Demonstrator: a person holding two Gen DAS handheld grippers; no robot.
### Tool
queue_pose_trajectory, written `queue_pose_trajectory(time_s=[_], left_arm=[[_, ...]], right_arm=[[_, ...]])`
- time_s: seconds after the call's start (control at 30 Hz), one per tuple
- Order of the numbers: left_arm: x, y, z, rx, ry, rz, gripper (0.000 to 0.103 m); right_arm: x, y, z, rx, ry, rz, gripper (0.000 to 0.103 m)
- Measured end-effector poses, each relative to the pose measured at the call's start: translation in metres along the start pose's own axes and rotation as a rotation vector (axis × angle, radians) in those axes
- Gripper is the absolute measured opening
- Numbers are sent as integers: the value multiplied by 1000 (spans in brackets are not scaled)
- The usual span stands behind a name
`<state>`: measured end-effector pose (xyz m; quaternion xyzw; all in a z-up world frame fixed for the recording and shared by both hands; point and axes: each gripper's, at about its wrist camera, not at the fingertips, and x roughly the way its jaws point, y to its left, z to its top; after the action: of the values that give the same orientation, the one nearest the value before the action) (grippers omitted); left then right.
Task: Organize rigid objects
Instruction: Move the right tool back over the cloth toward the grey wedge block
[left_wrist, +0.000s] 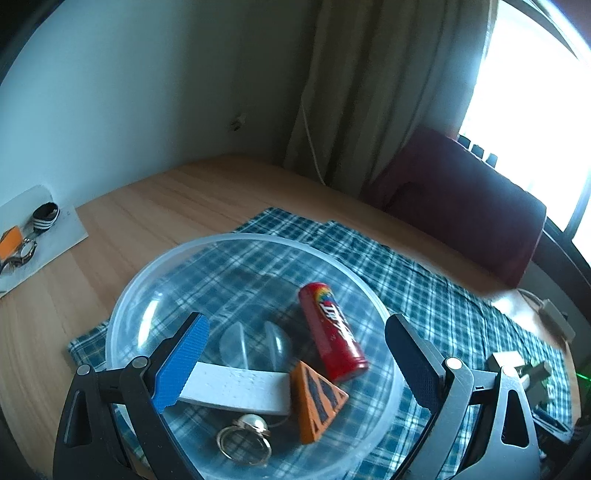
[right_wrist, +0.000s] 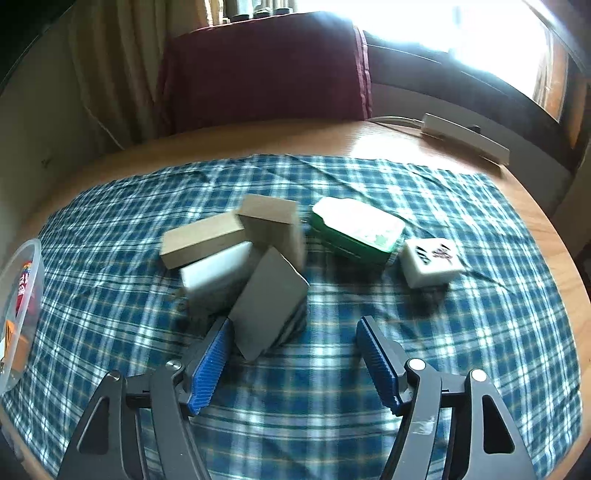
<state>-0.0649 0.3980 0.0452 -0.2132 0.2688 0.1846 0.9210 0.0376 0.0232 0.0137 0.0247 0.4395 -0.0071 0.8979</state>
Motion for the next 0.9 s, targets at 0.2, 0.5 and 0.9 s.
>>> queue_pose_trajectory(time_s=[0.2,0.5,0.9], left_arm=[[2,-14,-6,37,32,-19,97],[0,-37,-15,101,53,-47,97],[3,-57,-26,153,93,-77,97]], right_arm=[[-6,-22,-3,27,3,-12,73],[-9,-36,-7,45,-14,-32,73],[-8,-2,5,-5,-42,27,68]])
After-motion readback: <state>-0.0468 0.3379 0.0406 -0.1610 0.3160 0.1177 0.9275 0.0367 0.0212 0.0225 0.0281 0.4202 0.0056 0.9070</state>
